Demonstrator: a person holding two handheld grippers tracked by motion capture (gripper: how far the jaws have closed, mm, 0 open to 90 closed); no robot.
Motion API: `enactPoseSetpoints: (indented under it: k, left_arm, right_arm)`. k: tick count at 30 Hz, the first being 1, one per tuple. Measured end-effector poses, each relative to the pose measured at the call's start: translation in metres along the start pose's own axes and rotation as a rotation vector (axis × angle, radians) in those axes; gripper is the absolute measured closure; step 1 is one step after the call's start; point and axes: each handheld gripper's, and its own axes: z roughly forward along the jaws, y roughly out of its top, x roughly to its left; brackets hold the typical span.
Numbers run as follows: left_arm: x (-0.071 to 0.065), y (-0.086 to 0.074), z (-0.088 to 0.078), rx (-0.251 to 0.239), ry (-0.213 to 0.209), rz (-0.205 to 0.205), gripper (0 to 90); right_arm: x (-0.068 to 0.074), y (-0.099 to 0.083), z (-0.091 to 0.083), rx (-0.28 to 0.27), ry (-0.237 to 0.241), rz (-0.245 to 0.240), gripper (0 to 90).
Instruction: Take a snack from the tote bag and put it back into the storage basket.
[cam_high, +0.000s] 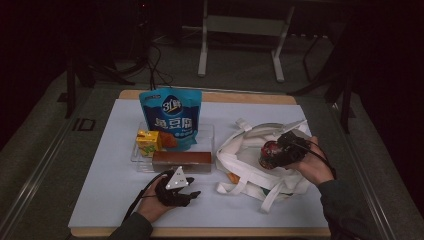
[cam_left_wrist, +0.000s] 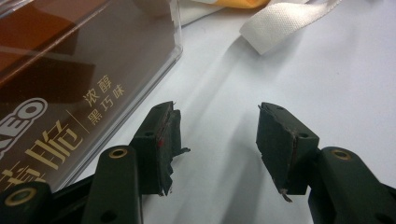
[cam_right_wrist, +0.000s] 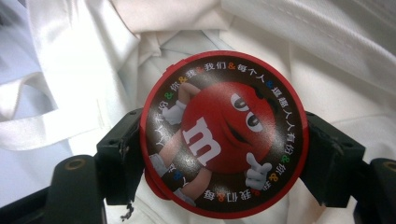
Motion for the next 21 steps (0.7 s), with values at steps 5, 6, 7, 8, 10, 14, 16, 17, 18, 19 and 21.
enactPoseSetpoints:
  k: [5, 6, 7, 8, 10, 14, 16, 17, 18, 19, 21]
  left_arm:
    - [0.000, 0.000, 0.000, -0.001, 0.000, 0.000, 47.2]
    - [0.000, 0.000, 0.000, -0.001, 0.000, 0.000, 47.1]
    - [0.000, 0.000, 0.000, -0.001, 0.000, 0.000, 47.2]
    - [0.000, 0.000, 0.000, -0.001, 0.000, 0.000, 47.1]
    - [0.000, 0.000, 0.000, -0.001, 0.000, 0.001, 47.1]
    - [0.000, 0.000, 0.000, -0.001, 0.000, 0.001, 47.1]
    - [0.000, 0.000, 0.000, -0.001, 0.000, 0.001, 47.2]
    - [0.000, 0.000, 0.000, -0.001, 0.000, 0.001, 47.1]
    - [0.000, 0.000, 0.000, -0.001, 0.000, 0.001, 47.1]
    - [0.000, 0.000, 0.000, -0.001, 0.000, 0.001, 47.1]
    - [0.000, 0.000, 0.000, -0.001, 0.001, 0.001, 47.1]
  right_arm:
    - [0.005, 0.005, -0.002, -0.011, 0.010, -0.013, 25.4]
    - [0.006, 0.006, -0.003, -0.011, 0.013, -0.013, 25.4]
    - [0.007, 0.007, -0.003, -0.012, 0.014, -0.014, 25.4]
    - [0.007, 0.008, -0.004, -0.016, 0.015, -0.020, 25.4]
    - [0.009, 0.010, -0.004, -0.016, 0.016, -0.022, 25.4]
    - [0.011, 0.013, -0.005, -0.021, 0.024, -0.025, 25.4]
    - [0.013, 0.014, -0.005, -0.022, 0.029, -0.024, 25.4]
    - [0.013, 0.014, -0.005, -0.024, 0.031, -0.026, 25.4]
    - [0.014, 0.015, -0.005, -0.025, 0.032, -0.028, 25.4]
    - [0.015, 0.015, -0.005, -0.025, 0.035, -0.031, 25.4]
    - [0.016, 0.016, -0.005, -0.023, 0.037, -0.033, 25.4]
